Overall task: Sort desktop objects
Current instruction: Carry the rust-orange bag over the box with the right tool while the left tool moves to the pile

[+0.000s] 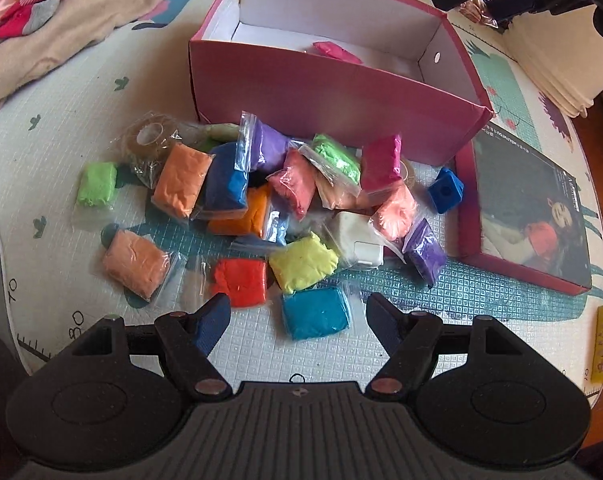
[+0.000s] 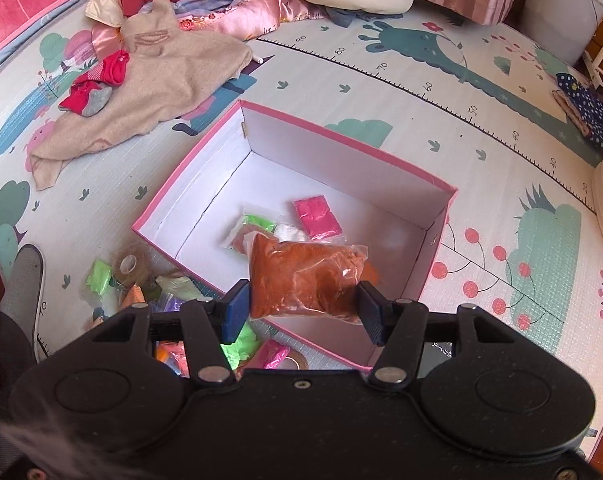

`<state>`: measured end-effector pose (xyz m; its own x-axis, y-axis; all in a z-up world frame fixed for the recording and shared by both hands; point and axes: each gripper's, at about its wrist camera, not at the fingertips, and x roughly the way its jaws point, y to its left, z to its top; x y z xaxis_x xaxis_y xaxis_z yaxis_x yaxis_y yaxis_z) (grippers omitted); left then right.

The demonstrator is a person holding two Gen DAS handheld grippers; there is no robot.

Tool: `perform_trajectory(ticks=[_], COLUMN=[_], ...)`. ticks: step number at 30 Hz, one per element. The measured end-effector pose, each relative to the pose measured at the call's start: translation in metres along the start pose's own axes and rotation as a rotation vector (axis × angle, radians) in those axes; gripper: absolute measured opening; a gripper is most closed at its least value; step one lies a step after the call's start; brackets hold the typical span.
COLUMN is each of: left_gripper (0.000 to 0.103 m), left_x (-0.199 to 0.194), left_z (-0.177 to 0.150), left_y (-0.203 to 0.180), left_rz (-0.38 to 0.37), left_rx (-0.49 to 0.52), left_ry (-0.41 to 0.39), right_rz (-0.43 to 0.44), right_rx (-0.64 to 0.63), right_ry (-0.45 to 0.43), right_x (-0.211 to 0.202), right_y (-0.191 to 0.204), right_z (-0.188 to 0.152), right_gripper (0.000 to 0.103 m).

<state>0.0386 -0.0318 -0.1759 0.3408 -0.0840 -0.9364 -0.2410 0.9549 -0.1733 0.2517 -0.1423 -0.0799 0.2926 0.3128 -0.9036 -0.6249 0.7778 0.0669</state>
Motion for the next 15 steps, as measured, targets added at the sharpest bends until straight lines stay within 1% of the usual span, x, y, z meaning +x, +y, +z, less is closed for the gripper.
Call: perform_trajectory(ticks=[2, 5, 13, 15], left_gripper=[0.074, 0.074, 0.074, 0.074], left_x=[0.007, 0.012, 0.029, 0.032], left_z=[-0.004, -0.009, -0.010, -0.010], left_y=[-0.005, -0.014, -0.014, -0.016], left_rz=[-0.005, 0.007, 0.041, 0.036], left_rx=[-0.005, 0.007, -0.064, -0.074], left_ry=[0.016, 0.021, 0.059, 0.065], right_rz=[0.024, 0.048, 0.076, 0.089], right_rx=[0.012, 0.018, 0.004, 0.015], right_ry=[0.005, 0.018, 0.053, 0.065], right_x=[0.007, 0.019, 0.050, 0.057], right_y=[-0.002, -0.004, -0.002, -0.003], right_z=[0.002, 0.002, 0.006, 0.007], right_gripper=[0.057, 0.057, 0.057, 0.057])
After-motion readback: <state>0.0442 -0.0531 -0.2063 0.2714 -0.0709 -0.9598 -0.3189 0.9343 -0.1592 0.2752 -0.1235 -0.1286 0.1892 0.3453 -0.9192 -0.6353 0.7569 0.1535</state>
